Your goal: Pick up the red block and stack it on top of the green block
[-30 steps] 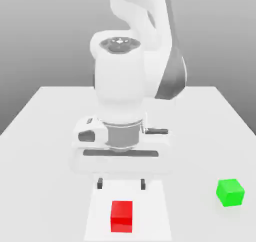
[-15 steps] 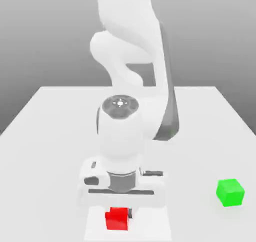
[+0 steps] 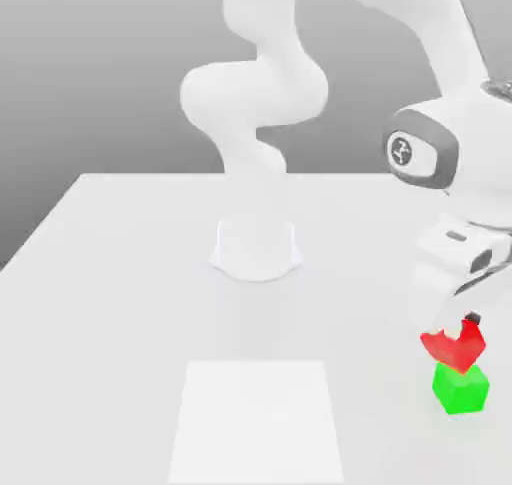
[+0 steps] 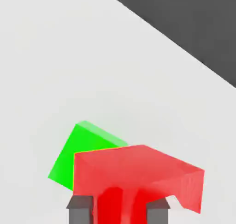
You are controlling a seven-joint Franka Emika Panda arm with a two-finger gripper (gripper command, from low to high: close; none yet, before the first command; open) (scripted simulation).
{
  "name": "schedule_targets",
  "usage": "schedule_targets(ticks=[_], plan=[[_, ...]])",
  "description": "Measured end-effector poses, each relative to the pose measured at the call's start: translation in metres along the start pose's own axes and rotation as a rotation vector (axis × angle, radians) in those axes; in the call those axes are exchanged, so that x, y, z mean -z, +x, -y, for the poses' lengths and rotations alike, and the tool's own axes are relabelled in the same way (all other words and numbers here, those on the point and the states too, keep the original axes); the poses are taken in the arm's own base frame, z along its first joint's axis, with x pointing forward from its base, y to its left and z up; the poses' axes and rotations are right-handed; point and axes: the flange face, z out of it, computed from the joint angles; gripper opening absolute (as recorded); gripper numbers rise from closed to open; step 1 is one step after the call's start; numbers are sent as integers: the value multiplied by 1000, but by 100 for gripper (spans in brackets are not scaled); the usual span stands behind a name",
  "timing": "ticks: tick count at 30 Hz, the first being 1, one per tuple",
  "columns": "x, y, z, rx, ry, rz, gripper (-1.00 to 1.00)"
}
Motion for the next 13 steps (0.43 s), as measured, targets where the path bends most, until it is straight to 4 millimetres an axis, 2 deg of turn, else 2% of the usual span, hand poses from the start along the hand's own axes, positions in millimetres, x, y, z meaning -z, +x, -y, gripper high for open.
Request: schedule_targets(ticks=[1, 2, 9, 13], plan=[[-12, -1, 1, 3, 0, 0, -100], [-23, -2, 1, 6, 0, 0, 100], [-26, -2, 1, 6, 0, 0, 100], [17, -2, 2, 7, -1, -1, 100]])
